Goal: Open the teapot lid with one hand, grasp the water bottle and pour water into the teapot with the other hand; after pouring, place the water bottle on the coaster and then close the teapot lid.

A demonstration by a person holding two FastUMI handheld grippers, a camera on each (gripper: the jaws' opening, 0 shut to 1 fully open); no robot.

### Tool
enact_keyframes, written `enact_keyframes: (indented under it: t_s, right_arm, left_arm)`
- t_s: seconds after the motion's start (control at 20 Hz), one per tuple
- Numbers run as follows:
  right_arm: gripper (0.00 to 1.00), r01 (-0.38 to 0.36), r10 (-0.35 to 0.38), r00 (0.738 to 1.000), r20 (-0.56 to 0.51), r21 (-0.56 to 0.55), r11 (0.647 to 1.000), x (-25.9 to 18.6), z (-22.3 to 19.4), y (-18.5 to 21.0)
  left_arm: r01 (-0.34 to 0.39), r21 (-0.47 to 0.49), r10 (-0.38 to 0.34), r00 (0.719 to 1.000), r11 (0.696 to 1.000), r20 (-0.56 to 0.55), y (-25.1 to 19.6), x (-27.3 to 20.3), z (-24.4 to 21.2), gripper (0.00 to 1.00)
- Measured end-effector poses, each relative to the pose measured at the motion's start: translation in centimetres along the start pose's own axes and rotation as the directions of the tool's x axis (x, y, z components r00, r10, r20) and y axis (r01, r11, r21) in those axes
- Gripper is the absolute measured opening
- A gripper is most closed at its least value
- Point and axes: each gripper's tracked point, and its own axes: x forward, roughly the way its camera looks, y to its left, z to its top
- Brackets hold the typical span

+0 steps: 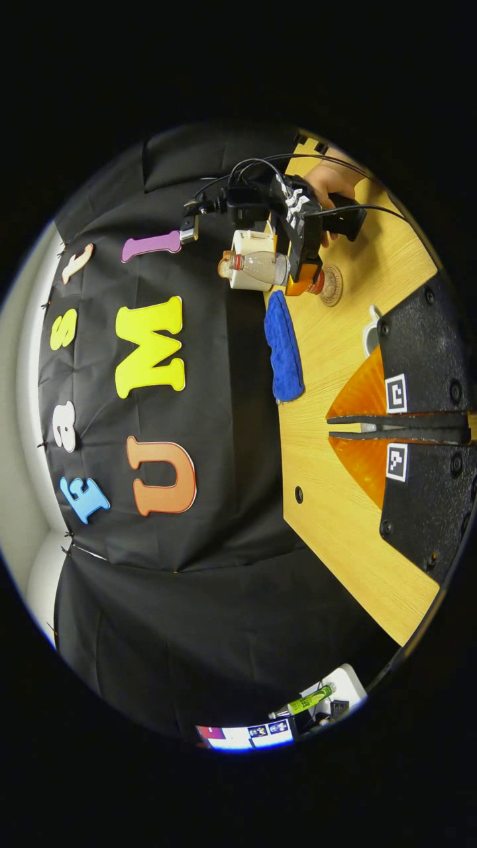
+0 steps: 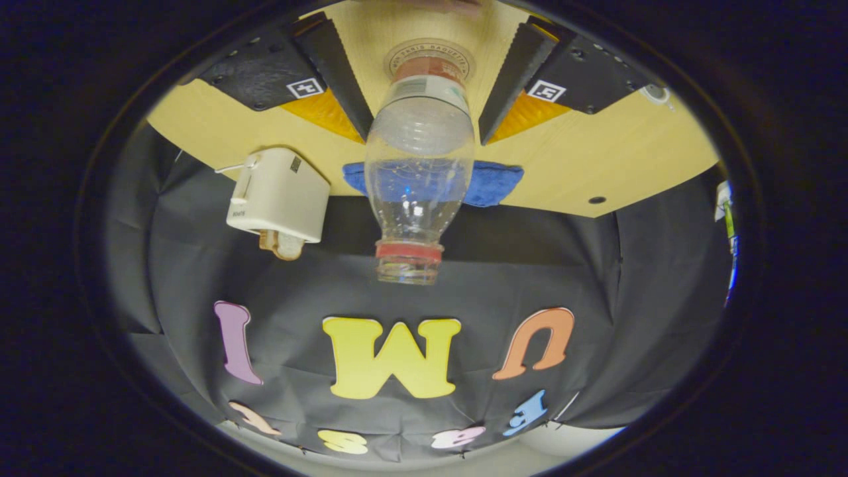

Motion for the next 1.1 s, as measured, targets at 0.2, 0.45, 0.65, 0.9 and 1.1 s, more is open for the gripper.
enact_keyframes:
  t_s: [0.2,0.45,0.65,0.9,1.1]
  right_arm:
    - [0.95,-0.032,0.032,0.997,0.068,-0.007,0.999,-2.6,2.0,-0.6]
    - [0.95,-0.020,0.020,0.996,0.089,-0.004,1.000,-7.3,2.0,-3.3]
    - [0.98,0.006,-0.002,0.995,0.098,-0.045,0.999,-11.3,0.8,-5.8]
    - [0.95,0.030,-0.023,0.996,0.092,-0.068,0.997,-15.8,-0.4,-9.1]
    - [0.95,0.084,-0.075,0.989,0.126,-0.068,0.994,-18.8,1.8,-11.6]
  left_arm:
    - [0.022,0.001,-0.022,1.000,1.000,-0.005,-1.6,0.5,-0.4,0.03]
    - [0.043,-0.042,-0.043,0.999,0.998,0.004,-3.4,0.9,-0.3,0.03]
    - [0.065,-0.085,-0.064,0.998,0.994,0.018,-4.3,0.8,0.2,0.02]
    - [0.068,-0.134,-0.068,0.998,0.989,0.005,-5.6,2.0,0.0,0.03]
    - [0.085,-0.160,-0.089,0.996,0.984,-0.018,-7.0,3.4,-1.4,0.03]
